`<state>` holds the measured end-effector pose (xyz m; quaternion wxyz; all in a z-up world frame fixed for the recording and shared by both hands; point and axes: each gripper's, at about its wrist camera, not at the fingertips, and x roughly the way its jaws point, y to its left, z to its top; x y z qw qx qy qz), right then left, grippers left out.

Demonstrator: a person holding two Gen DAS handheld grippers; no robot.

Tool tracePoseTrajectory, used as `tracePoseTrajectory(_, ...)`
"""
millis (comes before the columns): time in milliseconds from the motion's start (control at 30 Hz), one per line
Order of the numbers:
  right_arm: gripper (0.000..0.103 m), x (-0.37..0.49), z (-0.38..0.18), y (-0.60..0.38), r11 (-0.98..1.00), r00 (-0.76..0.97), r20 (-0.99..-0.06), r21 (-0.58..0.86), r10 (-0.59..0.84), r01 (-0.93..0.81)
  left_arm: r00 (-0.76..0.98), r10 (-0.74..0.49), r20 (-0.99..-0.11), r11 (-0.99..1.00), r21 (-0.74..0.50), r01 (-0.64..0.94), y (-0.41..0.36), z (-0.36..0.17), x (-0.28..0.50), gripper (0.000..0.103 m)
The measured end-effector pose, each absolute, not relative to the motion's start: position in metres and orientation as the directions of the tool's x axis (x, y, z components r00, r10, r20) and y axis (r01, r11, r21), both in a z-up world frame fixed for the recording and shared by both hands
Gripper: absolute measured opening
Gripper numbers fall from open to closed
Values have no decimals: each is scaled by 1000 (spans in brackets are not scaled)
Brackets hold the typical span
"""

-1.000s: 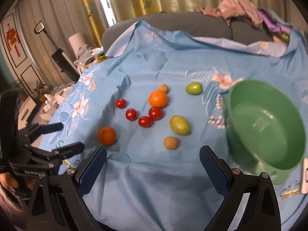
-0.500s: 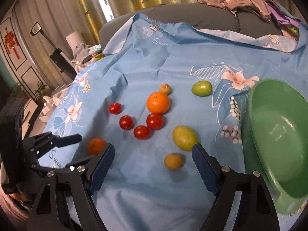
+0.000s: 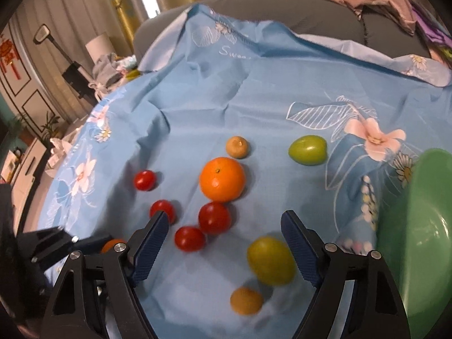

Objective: Organize fruits
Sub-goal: 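Grasp the large orange with the left tool while the right tool grasps another orange, then carry both oranges over the green bowl and open both tools to drop them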

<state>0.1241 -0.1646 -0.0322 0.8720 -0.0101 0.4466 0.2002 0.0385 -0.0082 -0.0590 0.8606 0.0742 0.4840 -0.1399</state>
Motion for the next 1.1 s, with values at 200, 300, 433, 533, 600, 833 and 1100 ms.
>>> tracePoseTrajectory(200, 75, 155, -42, -149, 928, 480, -826, 128, 295, -349, 476, -218, -852, 953, -81, 293, -1, -57, 45, 42)
tracePoseTrajectory(300, 74, 166, -48, -142, 931, 467, -843, 102, 268, -349, 479, -239, -844, 953, -109, 282, 2, -53, 48, 41)
tracePoseTrajectory(433, 60, 177, -56, -138, 927, 433, -860, 110, 269, -359, 491, -258, -832, 951, -130, 280, 2, -46, 51, 41)
tracePoseTrajectory(533, 48, 179, -58, -133, 919, 424, -862, 108, 276, -379, 496, -263, -828, 952, -140, 272, 4, -43, 53, 41)
tracePoseTrajectory(600, 48, 177, -57, -132, 920, 434, -860, 94, 268, -381, 498, -266, -825, 953, -146, 267, 5, -41, 52, 41)
tracePoseTrajectory(833, 48, 148, -33, -144, 918, 497, -815, 103, 299, -383, 519, -257, -815, 957, -141, 252, 6, -30, 46, 42)
tracePoseTrajectory(1100, 48, 104, 1, -166, 926, 591, -746, 93, 308, -365, 545, -268, -795, 953, -136, 271, -5, -11, 28, 42)
